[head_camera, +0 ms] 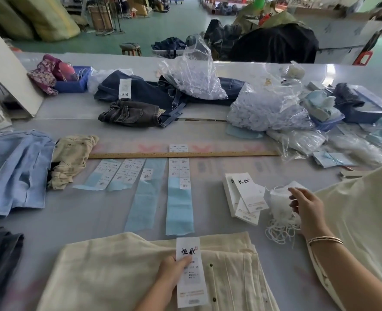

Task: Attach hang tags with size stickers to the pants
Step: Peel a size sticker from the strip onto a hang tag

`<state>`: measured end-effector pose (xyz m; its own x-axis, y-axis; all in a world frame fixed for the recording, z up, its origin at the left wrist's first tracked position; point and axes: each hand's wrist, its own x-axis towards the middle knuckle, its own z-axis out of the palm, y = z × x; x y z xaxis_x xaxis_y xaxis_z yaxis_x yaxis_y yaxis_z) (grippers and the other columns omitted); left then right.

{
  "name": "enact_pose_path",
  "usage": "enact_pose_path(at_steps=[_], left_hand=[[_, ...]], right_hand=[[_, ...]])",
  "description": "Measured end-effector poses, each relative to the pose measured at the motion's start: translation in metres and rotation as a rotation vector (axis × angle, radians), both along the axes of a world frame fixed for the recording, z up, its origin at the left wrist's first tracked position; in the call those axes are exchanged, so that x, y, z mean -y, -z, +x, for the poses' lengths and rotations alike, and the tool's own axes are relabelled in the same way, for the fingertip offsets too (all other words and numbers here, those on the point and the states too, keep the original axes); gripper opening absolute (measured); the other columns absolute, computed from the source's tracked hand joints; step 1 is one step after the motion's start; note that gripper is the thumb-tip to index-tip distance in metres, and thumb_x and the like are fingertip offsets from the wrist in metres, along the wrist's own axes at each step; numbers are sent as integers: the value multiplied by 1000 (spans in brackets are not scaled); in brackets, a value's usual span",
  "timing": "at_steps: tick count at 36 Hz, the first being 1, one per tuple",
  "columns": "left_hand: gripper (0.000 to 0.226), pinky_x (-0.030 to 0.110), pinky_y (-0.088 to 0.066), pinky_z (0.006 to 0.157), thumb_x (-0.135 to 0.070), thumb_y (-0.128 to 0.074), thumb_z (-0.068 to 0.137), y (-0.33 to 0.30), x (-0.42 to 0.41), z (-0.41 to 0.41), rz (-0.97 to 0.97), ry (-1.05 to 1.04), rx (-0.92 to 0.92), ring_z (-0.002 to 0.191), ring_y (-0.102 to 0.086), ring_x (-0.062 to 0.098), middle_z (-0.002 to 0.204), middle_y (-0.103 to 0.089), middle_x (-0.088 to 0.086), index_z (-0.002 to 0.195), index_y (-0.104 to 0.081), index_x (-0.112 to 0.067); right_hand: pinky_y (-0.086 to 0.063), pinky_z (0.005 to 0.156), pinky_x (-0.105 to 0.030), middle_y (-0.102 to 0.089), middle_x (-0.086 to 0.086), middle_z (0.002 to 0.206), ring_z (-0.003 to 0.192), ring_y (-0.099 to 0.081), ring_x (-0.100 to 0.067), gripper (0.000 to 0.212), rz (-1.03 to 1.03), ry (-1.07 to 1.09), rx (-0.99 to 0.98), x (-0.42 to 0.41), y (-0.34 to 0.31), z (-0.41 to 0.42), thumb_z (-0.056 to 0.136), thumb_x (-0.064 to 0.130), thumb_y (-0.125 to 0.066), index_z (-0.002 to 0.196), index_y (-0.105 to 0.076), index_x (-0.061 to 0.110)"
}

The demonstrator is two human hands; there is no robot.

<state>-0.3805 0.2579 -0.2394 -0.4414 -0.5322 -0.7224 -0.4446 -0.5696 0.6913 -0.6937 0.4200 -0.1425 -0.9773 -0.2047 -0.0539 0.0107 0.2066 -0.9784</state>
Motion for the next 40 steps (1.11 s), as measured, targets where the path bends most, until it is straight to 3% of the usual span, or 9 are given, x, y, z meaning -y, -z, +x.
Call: enact_pose_path(at_steps=[12,15,18,21,24,30,34,37,40], left_hand=[[11,43,-58,78,-16,-63,90,-3,-3,3,-54,36,1,78,-71,30,83,-74,12,89,-70,-7],[12,34,-56,78,-22,-63,87,-12,-8,-10,-268,297,51,82,-69,23,89,-74,5,85,-69,-11],[19,22,-42,74,-32,-62,85,-31,-22,-40,-581,707,25,86,-58,17,97,-59,-2,85,-64,-13],[32,21,-39,88,-29,-61,87,-54,-44,-87,-743,923,-114,106,-57,20,126,-52,1,107,-63,-4],[44,23,-37,91,-25,-59,88,-71,-67,-138,-752,981,-181,111,-57,19,135,-53,0,128,-52,-10],[36,35,-38,104,-36,-51,95,-81,-87,-227,-841,984,-203,127,-47,26,152,-32,-2,125,-62,-19],[40,35,-47,100,-28,-39,99,-64,-88,-258,-983,932,-212,124,-53,28,138,-52,13,131,-54,-8],[42,22,-46,99,-20,-42,100,-46,-88,-266,-1120,985,-232,131,-46,26,147,-42,14,139,-45,-5],[44,28,-33,111,-18,-45,99,-33,-87,-274,-1228,1094,-196,135,-40,23,158,-23,-3,142,-44,-10]], right_hand=[[-53,52,-16,-66,-8,70,54,-65,-8,18,-53,-102,157,5,-21,7,95,8,-50,80,-59,8],[-49,58,-23,-61,-12,81,65,-60,-18,18,89,-163,223,4,-13,4,97,10,-49,81,-58,9],[-43,54,-25,-61,-11,82,62,-54,-19,14,186,-166,126,0,-10,-1,94,12,-54,84,-63,8],[-37,50,-28,-59,-6,66,55,-48,-18,14,340,-176,-38,-3,-11,-4,90,15,-61,91,-70,4],[-36,49,-20,-57,2,57,51,-46,-13,12,447,-210,-152,-5,-17,-5,86,16,-66,86,-73,6],[-39,69,-28,-65,-4,79,75,-59,-19,8,560,-288,-273,-6,-21,-7,83,16,-70,85,-76,10],[-39,68,-19,-65,0,78,75,-58,-15,7,496,-397,-255,-5,-21,-4,86,12,-67,82,-72,14],[-40,58,-15,-62,1,68,64,-54,-14,18,300,-356,-178,-6,-29,-4,88,6,-63,74,-65,17],[-39,52,-12,-59,5,56,54,-51,-4,24,-4,-256,-144,-8,-53,-1,89,4,-59,70,-64,17]])
